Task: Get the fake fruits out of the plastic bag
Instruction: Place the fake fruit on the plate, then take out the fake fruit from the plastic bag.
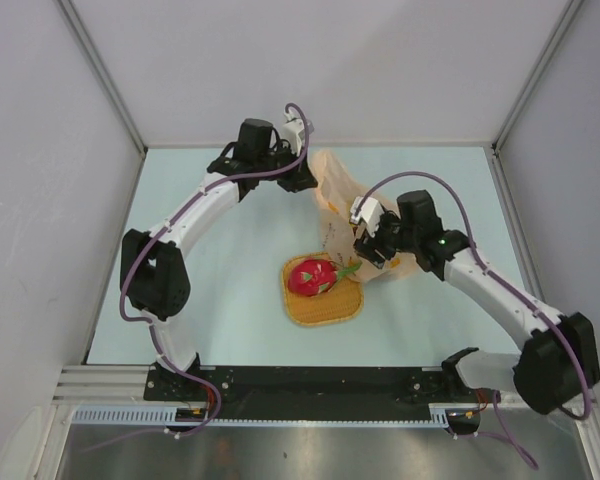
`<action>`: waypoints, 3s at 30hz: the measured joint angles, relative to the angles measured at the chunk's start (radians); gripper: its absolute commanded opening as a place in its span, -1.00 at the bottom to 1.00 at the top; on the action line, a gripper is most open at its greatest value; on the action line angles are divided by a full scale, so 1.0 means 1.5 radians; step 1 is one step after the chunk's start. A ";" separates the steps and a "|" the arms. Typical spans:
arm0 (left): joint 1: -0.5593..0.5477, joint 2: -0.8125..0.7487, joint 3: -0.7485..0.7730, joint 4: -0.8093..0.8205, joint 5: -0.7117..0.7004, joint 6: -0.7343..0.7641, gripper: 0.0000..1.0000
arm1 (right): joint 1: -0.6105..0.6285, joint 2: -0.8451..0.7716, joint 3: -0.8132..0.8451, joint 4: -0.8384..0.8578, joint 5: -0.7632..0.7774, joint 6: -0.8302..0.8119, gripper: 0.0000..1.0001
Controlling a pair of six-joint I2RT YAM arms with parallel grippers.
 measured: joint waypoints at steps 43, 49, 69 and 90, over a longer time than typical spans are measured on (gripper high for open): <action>-0.012 -0.163 -0.167 0.001 0.131 -0.010 -1.00 | -0.070 0.009 -0.068 0.113 0.195 0.046 -0.08; -0.005 -0.170 -0.149 -0.060 0.142 0.003 -1.00 | -0.029 0.095 -0.041 0.138 0.172 0.002 -0.39; 0.034 -0.210 -0.153 -0.219 0.062 0.085 -0.99 | 0.056 0.348 0.125 0.276 0.111 0.065 -0.21; 0.034 -0.209 -0.162 -0.221 -0.008 0.130 -1.00 | -0.007 0.464 0.246 0.251 0.035 0.094 0.62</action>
